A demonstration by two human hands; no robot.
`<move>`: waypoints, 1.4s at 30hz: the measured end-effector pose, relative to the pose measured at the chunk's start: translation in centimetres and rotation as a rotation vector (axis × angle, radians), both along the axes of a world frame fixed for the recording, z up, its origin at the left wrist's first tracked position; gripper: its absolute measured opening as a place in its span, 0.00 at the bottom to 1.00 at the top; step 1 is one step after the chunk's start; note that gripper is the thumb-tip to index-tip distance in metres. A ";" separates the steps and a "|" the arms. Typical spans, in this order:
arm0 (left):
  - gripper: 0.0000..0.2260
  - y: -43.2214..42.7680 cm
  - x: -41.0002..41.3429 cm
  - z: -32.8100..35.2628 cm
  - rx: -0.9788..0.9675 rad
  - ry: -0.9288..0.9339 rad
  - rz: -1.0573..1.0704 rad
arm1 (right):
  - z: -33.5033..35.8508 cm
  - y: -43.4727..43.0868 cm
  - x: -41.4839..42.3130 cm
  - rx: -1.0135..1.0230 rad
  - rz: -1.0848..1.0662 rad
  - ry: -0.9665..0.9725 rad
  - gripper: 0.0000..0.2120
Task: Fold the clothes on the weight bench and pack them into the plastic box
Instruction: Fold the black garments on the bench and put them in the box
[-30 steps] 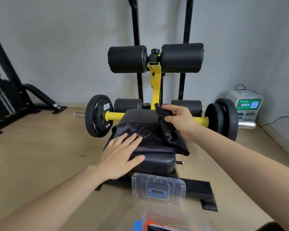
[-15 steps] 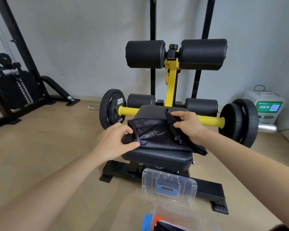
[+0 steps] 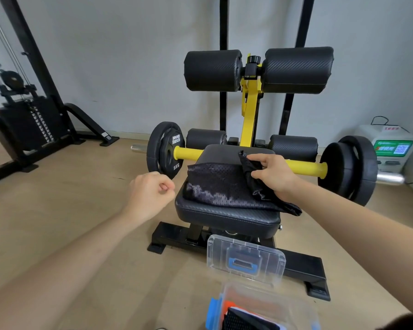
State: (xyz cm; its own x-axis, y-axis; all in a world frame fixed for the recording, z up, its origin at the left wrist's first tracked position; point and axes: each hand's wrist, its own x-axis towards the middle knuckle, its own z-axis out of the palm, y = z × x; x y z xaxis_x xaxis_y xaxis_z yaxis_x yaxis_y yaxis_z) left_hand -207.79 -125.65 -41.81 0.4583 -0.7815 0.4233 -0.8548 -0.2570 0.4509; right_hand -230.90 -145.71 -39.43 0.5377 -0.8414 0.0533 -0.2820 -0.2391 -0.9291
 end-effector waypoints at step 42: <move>0.19 -2.0 -1.8 0.5 -0.049 -0.113 -0.264 | 2.3 2.9 0.6 -0.363 0.371 0.038 0.25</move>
